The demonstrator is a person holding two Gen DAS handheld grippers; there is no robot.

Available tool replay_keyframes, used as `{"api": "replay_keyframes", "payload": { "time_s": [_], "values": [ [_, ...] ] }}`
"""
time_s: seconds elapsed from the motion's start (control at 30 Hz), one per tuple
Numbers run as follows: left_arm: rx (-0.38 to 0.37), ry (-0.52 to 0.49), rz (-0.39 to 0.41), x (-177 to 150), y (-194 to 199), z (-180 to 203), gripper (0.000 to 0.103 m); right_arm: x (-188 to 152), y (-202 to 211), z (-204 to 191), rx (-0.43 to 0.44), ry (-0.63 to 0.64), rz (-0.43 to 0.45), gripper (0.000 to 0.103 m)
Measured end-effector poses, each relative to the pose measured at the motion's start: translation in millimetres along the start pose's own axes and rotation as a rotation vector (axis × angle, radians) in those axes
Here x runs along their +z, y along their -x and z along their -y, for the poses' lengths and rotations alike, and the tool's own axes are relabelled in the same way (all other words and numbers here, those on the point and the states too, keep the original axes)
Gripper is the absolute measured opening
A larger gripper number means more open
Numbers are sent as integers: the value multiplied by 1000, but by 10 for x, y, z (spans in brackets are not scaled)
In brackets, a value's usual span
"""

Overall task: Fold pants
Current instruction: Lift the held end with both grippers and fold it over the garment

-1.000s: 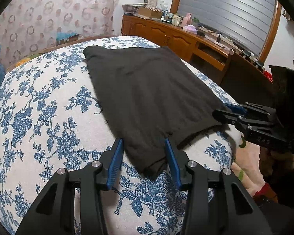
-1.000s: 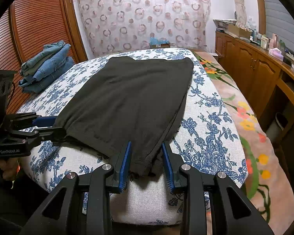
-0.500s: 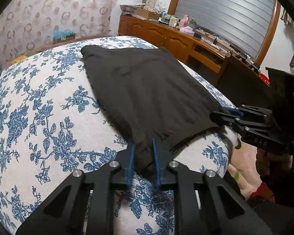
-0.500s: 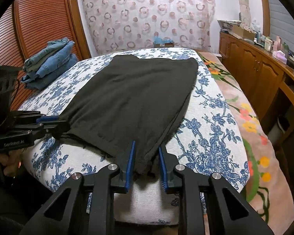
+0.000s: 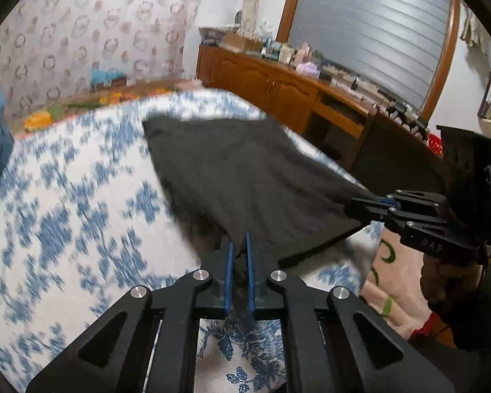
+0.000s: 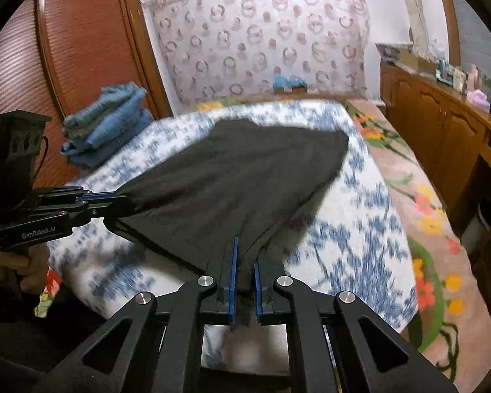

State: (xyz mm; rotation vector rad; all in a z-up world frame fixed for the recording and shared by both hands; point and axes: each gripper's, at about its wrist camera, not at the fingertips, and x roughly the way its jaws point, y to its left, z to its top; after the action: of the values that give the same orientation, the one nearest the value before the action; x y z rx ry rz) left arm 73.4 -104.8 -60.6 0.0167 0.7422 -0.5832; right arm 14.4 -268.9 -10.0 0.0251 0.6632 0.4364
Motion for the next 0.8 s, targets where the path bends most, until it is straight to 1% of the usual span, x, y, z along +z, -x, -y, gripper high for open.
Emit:
{"api": "replay_keyframes", "payload": {
  "time_s": [0.07,0.2,0.37,0.47,0.53,0.57,0.6,0.67,0.73,0.8],
  "values": [
    [-4,-17,38,127,142,31,7,118,102,-46,10,18,39,8],
    [22,-49,119,419,440,56,7,435,327,-143,16,63,129,8],
    [44,-58,228,817,843,-1,7,871,667,-249,25,124,244,8],
    [69,-68,287,1042,1070,-37,7,1153,803,-341,36,163,295,8],
    [99,-75,326,1188,1197,-79,7,1301,856,-408,40,185,319,8],
    [119,-80,339,1223,1224,-104,7,1393,856,-443,47,197,329,8],
    [179,-90,364,1295,1260,-147,7,1468,826,-477,50,212,335,8],
    [198,-70,366,1400,1248,-282,7,1623,683,-526,40,238,331,8],
    [224,-57,366,1511,1196,-447,7,1763,461,-521,65,230,300,8],
    [254,-47,365,1627,1123,-606,7,1947,210,-558,57,246,282,7]
  ]
}}
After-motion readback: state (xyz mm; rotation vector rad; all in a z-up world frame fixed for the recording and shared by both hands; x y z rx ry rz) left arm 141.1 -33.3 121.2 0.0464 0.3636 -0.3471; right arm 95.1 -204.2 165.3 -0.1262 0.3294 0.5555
